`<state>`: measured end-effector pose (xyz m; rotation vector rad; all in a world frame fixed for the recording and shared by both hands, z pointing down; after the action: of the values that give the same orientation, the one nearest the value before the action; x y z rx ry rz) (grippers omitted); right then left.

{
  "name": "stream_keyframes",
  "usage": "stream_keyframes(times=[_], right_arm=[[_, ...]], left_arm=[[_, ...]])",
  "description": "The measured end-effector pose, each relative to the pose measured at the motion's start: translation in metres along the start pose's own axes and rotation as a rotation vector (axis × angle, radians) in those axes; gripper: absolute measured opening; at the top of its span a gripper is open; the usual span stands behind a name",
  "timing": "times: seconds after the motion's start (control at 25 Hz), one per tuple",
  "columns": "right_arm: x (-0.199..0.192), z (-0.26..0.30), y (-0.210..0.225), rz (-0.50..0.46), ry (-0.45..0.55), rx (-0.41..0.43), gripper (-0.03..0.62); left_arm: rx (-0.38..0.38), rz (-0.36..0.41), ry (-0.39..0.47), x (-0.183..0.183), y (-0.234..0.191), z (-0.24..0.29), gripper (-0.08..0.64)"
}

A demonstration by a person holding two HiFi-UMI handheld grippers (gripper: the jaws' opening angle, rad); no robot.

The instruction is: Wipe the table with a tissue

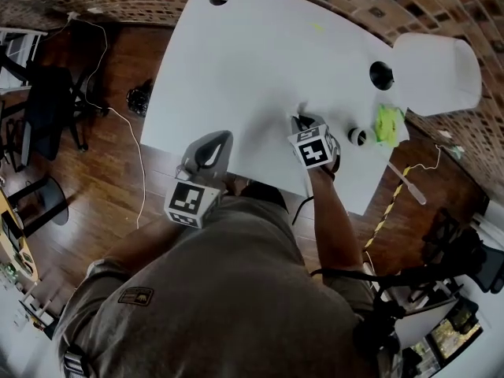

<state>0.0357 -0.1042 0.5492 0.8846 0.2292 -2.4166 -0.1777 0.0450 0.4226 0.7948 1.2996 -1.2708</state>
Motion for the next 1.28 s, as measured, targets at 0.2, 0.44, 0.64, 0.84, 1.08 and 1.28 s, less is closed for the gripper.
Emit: stream_keyframes(times=[0.2, 0.44, 0.64, 0.84, 1.08, 1.28], right_arm=[[-0.013, -0.008, 0.011, 0.030, 0.001, -0.032, 0.025], [-0.002, 0.002, 0.006, 0.008, 0.008, -0.022, 0.025], [0.017, 0.021, -0.020, -0.048, 0.035, 0.035, 0.025], [0.028, 0.028, -0.044, -0.070, 0.055, 0.079, 0.025], [0.006, -0.002, -0.043, -0.036, 0.057, 0.024, 0.025], [-0.040, -0.043, -0.027, 0.046, 0.028, -0.084, 0.025]], left_arm=[[-0.017, 0.009, 0.000, 0.000, 0.006, 0.004, 0.002], [0.005, 0.014, -0.001, 0.000, 0.002, -0.003, 0.002], [0.029, 0.022, -0.002, 0.002, -0.005, -0.013, 0.002], [0.029, 0.032, 0.002, 0.005, -0.012, -0.022, 0.001], [-0.032, 0.032, 0.006, 0.004, -0.008, -0.016, 0.002], [-0.134, 0.031, 0.009, 0.001, 0.015, 0.001, 0.002]])
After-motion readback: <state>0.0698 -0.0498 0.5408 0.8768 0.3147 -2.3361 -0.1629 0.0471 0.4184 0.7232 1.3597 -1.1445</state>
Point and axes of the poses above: the fingertips, and each gripper's own axes: z forward along the fingers, y to its right, x out of its top, the point moved 10 cm from there along -z, backward along the fingers, and after that the axes turned 14 degrees about y, right-handed, at the moved point
